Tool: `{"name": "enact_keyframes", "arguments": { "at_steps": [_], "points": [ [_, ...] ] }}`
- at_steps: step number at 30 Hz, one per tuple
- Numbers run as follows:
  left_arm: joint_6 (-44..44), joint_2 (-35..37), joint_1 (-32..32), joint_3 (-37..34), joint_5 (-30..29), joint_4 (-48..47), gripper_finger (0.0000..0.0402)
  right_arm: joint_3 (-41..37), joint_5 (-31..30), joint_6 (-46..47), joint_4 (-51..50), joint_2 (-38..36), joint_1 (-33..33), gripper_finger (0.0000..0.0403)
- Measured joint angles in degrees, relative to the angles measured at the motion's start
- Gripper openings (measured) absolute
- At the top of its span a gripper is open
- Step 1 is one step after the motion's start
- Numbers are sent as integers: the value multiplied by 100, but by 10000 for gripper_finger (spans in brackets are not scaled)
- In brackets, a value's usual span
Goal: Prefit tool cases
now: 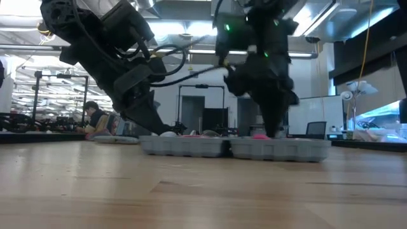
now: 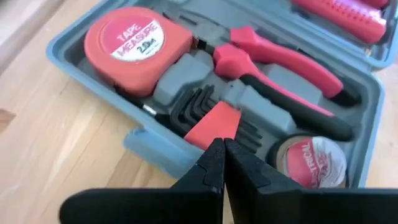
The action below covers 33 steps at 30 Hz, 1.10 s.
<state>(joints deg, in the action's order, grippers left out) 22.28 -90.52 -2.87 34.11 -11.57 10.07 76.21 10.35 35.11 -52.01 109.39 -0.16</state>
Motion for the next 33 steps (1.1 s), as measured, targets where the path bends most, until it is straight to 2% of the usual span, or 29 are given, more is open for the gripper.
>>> {"name": "enact_keyframes", "arguments": {
  "at_steps": [7, 11, 15, 17, 19, 27, 33],
  "points": [
    [-5, 17, 0, 15, -26, 68, 0, 843, -583, -56, -734, -48, -99, 0],
    [41, 9, 4, -4, -22, -6, 0, 630, -497, -11, -539, 71, -70, 0],
    [174, 7, 9, -22, -42, -44, 0, 116, -355, 122, 298, 349, 59, 0],
    [244, 2, 7, -22, -41, -63, 0, 20, -11, 208, 426, 530, 43, 0],
    [260, 8, 7, -24, -55, -61, 0, -58, 84, 155, 463, 546, 36, 0],
    [265, 2, 7, -22, -170, -21, 0, 58, 37, 11, 341, 267, -294, 0],
    [260, 14, 9, 14, -192, 92, 0, 561, -368, -132, -71, -38, -516, 0]
  ]
}}
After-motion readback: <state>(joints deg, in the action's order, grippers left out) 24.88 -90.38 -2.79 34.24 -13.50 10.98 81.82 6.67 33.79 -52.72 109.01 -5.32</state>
